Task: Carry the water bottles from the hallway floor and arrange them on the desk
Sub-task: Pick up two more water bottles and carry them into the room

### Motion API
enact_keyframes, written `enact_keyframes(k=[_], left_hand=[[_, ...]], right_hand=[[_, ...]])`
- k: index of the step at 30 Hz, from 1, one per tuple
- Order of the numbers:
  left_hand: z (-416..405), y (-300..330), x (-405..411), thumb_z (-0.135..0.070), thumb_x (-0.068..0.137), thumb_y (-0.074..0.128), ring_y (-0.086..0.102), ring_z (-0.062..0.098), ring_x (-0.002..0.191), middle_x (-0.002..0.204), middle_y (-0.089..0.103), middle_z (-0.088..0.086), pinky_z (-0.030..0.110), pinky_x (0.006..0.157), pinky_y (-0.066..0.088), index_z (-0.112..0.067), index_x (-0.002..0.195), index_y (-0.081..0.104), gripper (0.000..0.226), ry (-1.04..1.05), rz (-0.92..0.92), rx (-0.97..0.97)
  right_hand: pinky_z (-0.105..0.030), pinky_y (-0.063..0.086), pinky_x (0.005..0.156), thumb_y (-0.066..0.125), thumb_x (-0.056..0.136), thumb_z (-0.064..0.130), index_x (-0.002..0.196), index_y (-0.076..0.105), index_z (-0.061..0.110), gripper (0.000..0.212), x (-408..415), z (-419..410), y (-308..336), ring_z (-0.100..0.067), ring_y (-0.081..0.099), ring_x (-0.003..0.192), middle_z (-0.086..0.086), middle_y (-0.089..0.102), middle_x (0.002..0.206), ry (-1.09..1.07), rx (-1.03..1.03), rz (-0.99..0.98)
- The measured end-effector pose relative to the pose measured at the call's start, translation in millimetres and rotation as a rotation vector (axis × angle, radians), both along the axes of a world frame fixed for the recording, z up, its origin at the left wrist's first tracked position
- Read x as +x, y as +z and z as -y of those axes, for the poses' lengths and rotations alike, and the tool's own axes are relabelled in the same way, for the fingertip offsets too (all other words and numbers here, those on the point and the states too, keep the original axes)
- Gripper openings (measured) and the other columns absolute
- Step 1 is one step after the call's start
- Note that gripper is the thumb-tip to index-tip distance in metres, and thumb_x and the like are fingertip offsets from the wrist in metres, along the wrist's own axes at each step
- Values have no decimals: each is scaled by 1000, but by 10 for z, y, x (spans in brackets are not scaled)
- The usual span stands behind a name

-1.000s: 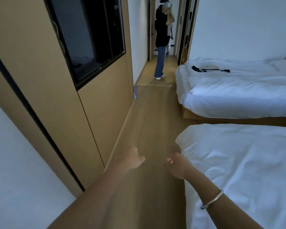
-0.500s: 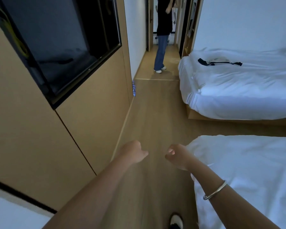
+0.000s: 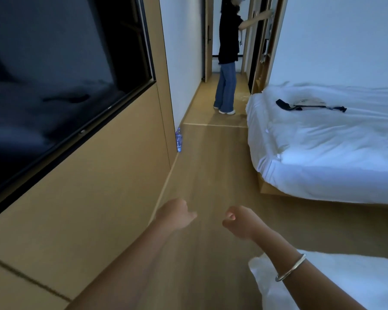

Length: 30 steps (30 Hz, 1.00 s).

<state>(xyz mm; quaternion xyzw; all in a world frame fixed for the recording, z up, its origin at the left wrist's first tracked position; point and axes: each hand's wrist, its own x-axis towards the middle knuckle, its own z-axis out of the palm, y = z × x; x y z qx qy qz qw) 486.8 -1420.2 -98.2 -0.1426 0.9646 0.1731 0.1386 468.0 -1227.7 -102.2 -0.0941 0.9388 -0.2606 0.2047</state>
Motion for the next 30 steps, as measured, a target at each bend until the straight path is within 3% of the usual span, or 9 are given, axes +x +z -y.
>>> enact_keyframes(k=[4,9,17,22,24,27,30], left_hand=[[19,34,-721,-46,84,55,61,25,97,104,65,5,26,75,45,-12,94,63,36,21,-18,8],[93,58,-1577,-42,83,54,49,21,72,78,53,-2,26,63,36,-19,77,53,24,28,-36,33],[477,31,-3241,-46,83,53,54,19,78,86,57,-3,26,69,40,-18,86,58,29,17,-67,18],[831,181,-4473,-45,84,53,52,20,73,76,53,-2,25,65,38,-13,84,58,33,-7,-107,26],[966,237,-4923,-41,83,52,45,18,62,66,45,-2,24,60,33,-11,74,55,31,-17,-115,37],[1125,274,-5489,-38,83,51,35,15,53,59,36,-3,23,54,27,-18,59,34,35,-23,-111,27],[1232,213,-5962,-37,85,49,40,17,59,62,40,-3,23,55,29,-14,64,43,32,-27,-69,16]], right_hand=[[-34,49,92,53,87,31,121,56,15,38,-751,-3,83,-20,57,109,-4,59,123,18,11,-2],[-31,48,92,54,86,32,124,56,16,41,-1587,101,90,-19,56,111,-2,58,124,30,0,-9],[-32,48,91,54,87,32,120,57,15,38,-3223,541,88,-20,57,108,-4,60,120,32,-8,-63],[-31,48,90,53,87,34,123,55,16,40,-4325,902,149,-20,57,107,-3,59,122,11,-12,-59],[-31,49,89,53,87,34,122,56,16,39,-4747,1029,197,-19,57,106,-3,59,121,1,-17,-57],[-33,48,92,54,87,34,123,55,17,40,-5308,1183,255,-19,57,108,-3,59,122,-7,-22,-62],[-36,48,94,54,87,34,124,55,16,41,-5788,1293,260,-21,57,110,-5,59,123,-8,-20,-42]])
